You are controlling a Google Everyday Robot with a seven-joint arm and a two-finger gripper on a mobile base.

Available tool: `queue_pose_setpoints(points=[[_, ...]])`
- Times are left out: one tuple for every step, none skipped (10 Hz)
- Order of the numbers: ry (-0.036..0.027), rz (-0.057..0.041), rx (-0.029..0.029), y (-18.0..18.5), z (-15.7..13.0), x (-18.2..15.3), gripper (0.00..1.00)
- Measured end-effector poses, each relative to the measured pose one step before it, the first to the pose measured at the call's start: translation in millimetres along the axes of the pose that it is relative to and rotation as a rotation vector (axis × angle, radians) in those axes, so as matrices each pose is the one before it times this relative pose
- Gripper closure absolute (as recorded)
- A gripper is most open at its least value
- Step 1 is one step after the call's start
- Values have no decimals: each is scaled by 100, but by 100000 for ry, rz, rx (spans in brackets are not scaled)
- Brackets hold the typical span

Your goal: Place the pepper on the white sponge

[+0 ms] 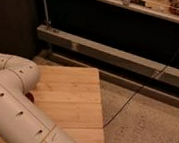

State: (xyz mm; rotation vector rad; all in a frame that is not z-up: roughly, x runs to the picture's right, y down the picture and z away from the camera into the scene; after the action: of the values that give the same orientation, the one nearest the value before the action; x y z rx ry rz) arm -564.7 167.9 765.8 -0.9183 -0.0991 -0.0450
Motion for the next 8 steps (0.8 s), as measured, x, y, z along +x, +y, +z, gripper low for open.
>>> queue_pose_setpoints(points=[[-1115,-496,-610,15,379,74,57],[-1097,-327,-357,-181,406,92,57],[-1071,-217,-66,-456,511,100,57],[-683,-199,72,-328,315,-51,57],[-978,-532,-48,-616,769,-156,57],[-680,-485,-167,-245,344,-242,57],[-1289,-878,-313,-260,456,-536,57],[-1347,-874,-62,-158,247,-626,57]])
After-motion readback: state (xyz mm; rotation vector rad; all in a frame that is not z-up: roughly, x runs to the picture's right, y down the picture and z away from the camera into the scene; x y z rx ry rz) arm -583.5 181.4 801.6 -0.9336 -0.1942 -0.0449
